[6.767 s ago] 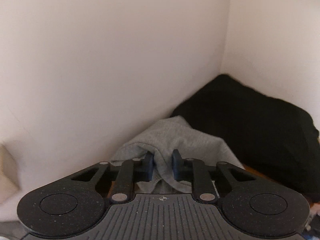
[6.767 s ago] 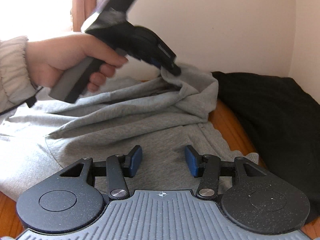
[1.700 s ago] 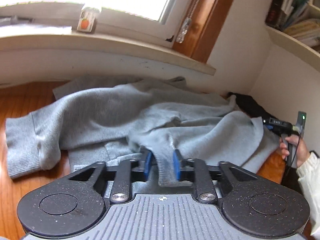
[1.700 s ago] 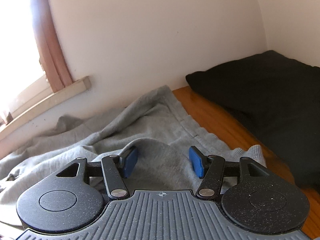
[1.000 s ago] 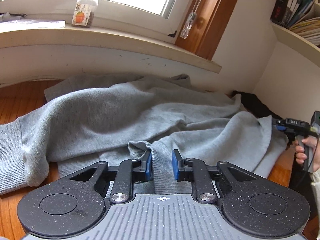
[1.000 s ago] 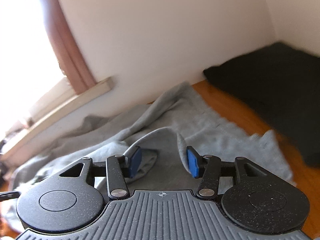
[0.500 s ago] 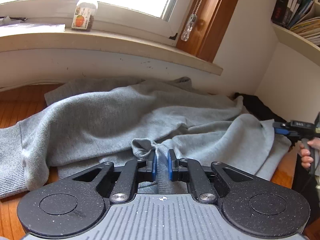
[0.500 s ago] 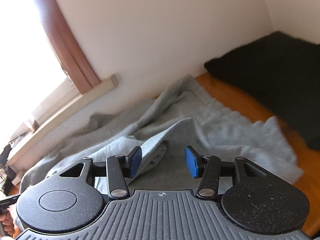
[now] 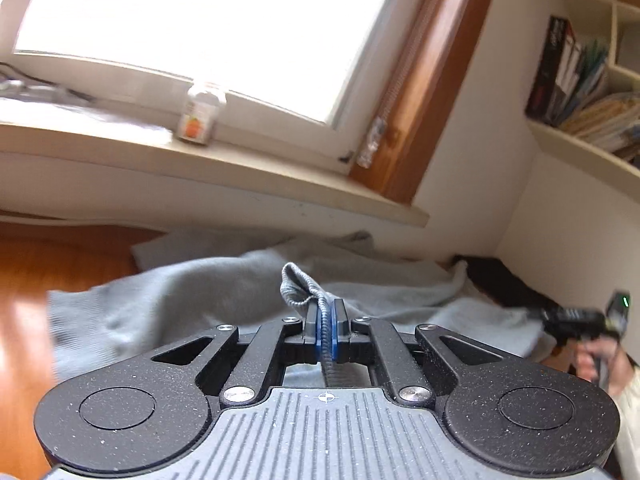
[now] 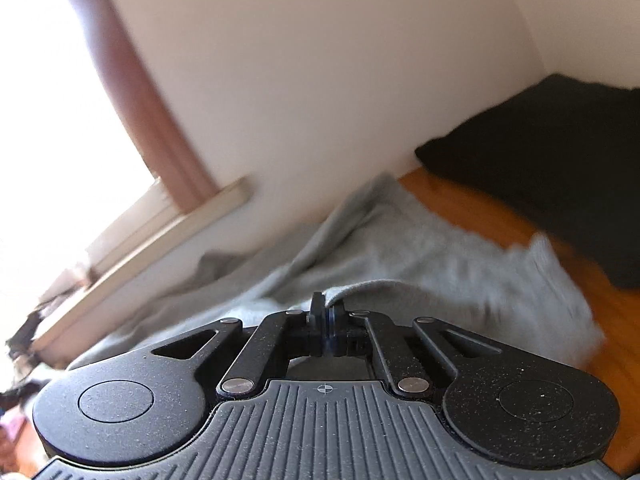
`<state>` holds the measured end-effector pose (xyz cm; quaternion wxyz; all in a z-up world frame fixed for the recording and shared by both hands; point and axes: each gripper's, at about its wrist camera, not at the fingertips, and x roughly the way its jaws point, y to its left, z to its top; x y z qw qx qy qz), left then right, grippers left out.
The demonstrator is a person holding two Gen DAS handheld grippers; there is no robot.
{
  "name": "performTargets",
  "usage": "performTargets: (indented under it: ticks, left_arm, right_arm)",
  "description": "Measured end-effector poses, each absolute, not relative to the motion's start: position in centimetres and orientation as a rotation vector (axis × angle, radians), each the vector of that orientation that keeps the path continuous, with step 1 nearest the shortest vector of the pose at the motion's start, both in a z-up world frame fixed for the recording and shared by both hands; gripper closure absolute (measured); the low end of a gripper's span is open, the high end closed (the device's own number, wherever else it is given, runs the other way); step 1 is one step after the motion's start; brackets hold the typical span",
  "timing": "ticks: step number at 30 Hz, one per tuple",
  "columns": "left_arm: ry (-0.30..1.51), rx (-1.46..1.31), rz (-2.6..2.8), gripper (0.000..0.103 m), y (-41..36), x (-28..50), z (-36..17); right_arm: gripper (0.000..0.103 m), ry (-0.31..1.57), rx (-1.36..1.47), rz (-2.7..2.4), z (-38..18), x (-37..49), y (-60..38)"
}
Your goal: Fold clothes
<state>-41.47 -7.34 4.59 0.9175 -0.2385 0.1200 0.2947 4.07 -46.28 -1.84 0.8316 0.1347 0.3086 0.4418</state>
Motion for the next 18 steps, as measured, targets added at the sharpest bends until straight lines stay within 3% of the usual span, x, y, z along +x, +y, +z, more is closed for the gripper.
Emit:
performTargets:
  ticks: [2,3,6,7,9,11,15,16,17,18]
  left_arm:
    - [0.267,-0.510,0.605,0.099,-7.1,-41.7,3.9]
    - [0.277,-0.520,0.605,0.098,-7.0,-41.8,3.6]
    - [0.308,-0.550,0.603,0.097,-6.8,-42.2,2.6]
    - [0.318,-0.560,0.602,0.093,-6.7,-42.3,2.3]
    - [0.339,-0.579,0.601,0.082,-6.5,-42.6,1.6]
    - [0.354,-0.595,0.600,0.078,-6.1,-42.7,1.1]
    - [0.362,-0.596,0.599,0.077,-5.1,-42.1,0.9]
    - [0.363,-0.591,0.601,0.081,-5.0,-41.8,0.9]
    - [0.354,-0.583,0.608,0.089,-5.0,-41.7,0.9]
    - [0.340,-0.573,0.618,0.099,-5.1,-41.7,1.0]
  right_arm:
    - [0.099,0.700,0.246,0.940,-2.9,3.0,-46.7]
    - [0.091,0.710,0.217,0.933,-3.4,2.6,-46.9]
    - [0.081,0.679,0.224,0.918,-3.4,2.5,-47.6]
    - [0.078,0.670,0.243,0.907,-3.3,2.9,-47.8]
    - [0.062,0.664,0.275,0.881,-3.0,4.1,-48.0]
    - [0.060,0.686,0.296,0.855,-3.2,5.5,-47.9]
    - [0.063,0.706,0.346,0.851,-3.8,7.4,-47.5]
    - [0.070,0.685,0.356,0.864,-3.7,7.4,-47.5]
    - [0.089,0.660,0.366,0.879,-3.5,7.3,-47.5]
    - [0.101,0.634,0.376,0.894,-3.4,7.3,-47.5]
